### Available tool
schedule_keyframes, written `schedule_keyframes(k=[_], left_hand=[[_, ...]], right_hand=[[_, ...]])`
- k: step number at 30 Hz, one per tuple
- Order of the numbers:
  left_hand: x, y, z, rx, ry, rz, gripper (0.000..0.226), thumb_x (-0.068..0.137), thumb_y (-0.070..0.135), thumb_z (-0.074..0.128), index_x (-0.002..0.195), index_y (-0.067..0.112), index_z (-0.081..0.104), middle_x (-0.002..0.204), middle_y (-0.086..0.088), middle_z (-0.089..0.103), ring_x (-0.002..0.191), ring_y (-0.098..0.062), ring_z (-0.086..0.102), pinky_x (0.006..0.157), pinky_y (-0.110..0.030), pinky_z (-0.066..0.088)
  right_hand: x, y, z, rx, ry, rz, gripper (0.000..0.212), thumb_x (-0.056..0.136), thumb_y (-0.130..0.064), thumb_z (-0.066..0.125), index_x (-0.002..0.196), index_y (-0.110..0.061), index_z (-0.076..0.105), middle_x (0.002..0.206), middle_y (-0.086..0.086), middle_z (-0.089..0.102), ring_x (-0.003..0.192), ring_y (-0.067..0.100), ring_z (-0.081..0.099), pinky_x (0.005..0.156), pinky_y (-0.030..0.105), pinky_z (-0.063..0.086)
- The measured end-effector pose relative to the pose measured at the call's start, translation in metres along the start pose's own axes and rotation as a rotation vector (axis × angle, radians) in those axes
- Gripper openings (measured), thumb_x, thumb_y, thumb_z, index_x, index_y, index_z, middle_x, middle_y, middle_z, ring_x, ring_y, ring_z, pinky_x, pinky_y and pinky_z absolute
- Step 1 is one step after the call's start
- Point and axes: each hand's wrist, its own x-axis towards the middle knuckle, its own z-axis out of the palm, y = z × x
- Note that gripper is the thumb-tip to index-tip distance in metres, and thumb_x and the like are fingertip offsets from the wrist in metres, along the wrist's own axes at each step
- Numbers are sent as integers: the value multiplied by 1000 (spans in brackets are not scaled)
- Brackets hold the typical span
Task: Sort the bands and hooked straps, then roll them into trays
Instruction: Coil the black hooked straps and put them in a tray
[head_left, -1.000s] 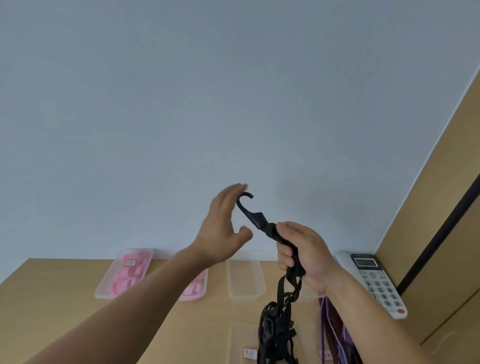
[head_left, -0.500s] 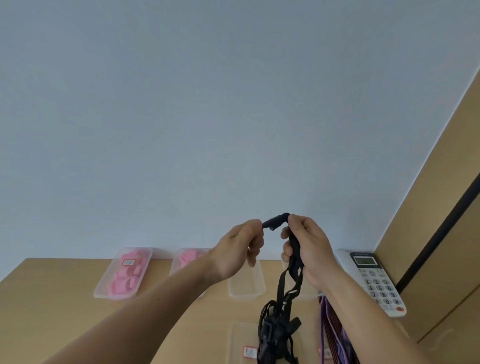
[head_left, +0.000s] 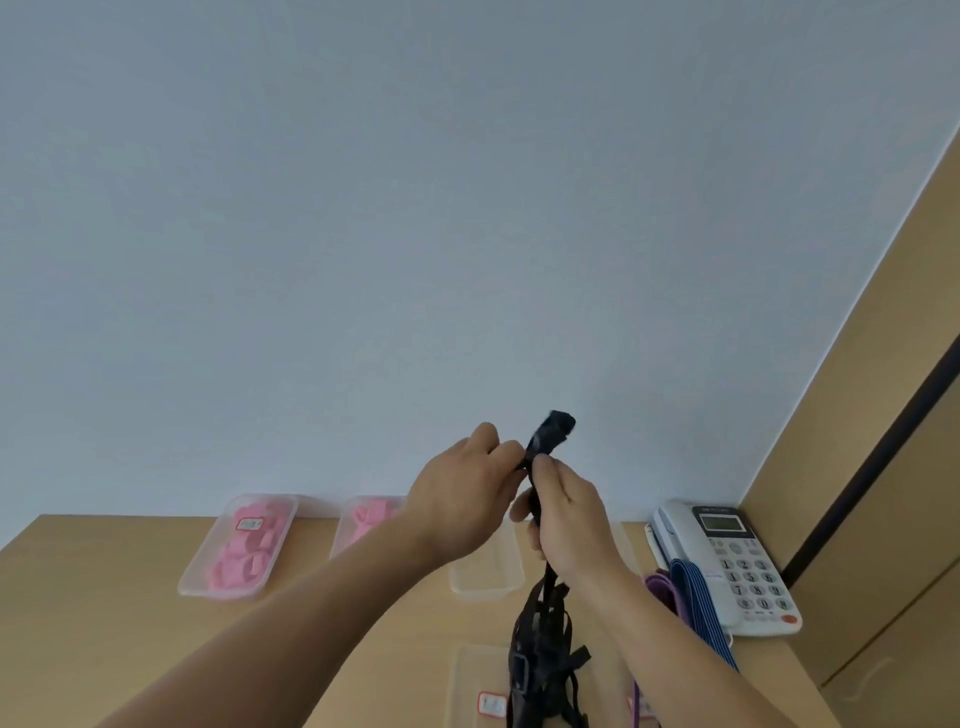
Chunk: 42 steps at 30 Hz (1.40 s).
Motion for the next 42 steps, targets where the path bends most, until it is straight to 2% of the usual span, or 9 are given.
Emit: schedule_keyframes(k=[7,14,18,22,25,27,33,37,42], left_hand=[[-9,-1,-11,393,-27,220,32,52,-3,74,77,13,63,60,1,48,42,-17,39,38,-24,19],[-18,4,3,398,75,156,19,74,29,78,74,17,62,47,5,46,32,-18,41,37,-20,19],[-15,12,-3,384,233,162,28,86,31,45,82,11,64,44,6,50,25,-18,39,32,-18,23],[-5,22,-16,-142,5,-308,31,94,46,27,98,19,41,58,5,64,46,-16,56,49,-27,37],[0,13,-21,-732,-420,-714,42,97,45,35,96,9,58,71,-6,74,50,-25,61,50,-26,42],[-4,8,-22,-1112,-637,-763,49,100,45,36,97,4,63,76,-15,72,50,-25,57,47,-25,42],[-9,5,-10,-1608,-460,-775,19,99,18,52,97,4,66,91,-13,74,52,-13,55,48,-24,45],[-11,6,-6,-1224,-254,-584,14,100,19,55,92,8,57,86,-8,76,53,-16,58,51,-24,44],[-12,-2,5,-182,-99,-242,25,103,32,46,91,10,53,77,-4,69,61,-26,56,56,-34,43]], right_hand=[[4,6,-3,-27,21,1,53,98,-48,47,55,-17,49,49,-3,50,46,12,41,50,26,34],[6,13,-5,-187,107,-147,49,100,-39,50,57,-16,52,48,-7,56,42,5,44,48,14,36],[7,12,-1,-285,160,-180,44,101,-39,44,63,-19,54,54,-11,61,51,3,56,50,14,39],[6,18,-6,-306,166,-163,41,102,-36,44,70,-15,58,53,-6,58,50,3,53,54,21,37],[5,17,-9,-131,170,-145,33,102,-34,46,82,-14,64,56,-6,58,50,4,49,59,26,39],[5,14,-10,-68,144,-157,30,102,-34,47,87,-16,66,58,-7,59,51,7,50,57,27,42],[5,10,-9,75,59,-101,23,100,-38,49,99,-28,69,59,-3,56,46,9,46,49,23,40],[5,9,-5,137,-1,58,52,101,-46,44,98,2,62,53,-1,56,39,15,42,41,24,35],[4,2,0,121,-14,218,49,100,-48,40,88,-11,69,76,3,75,41,17,48,41,25,37]])
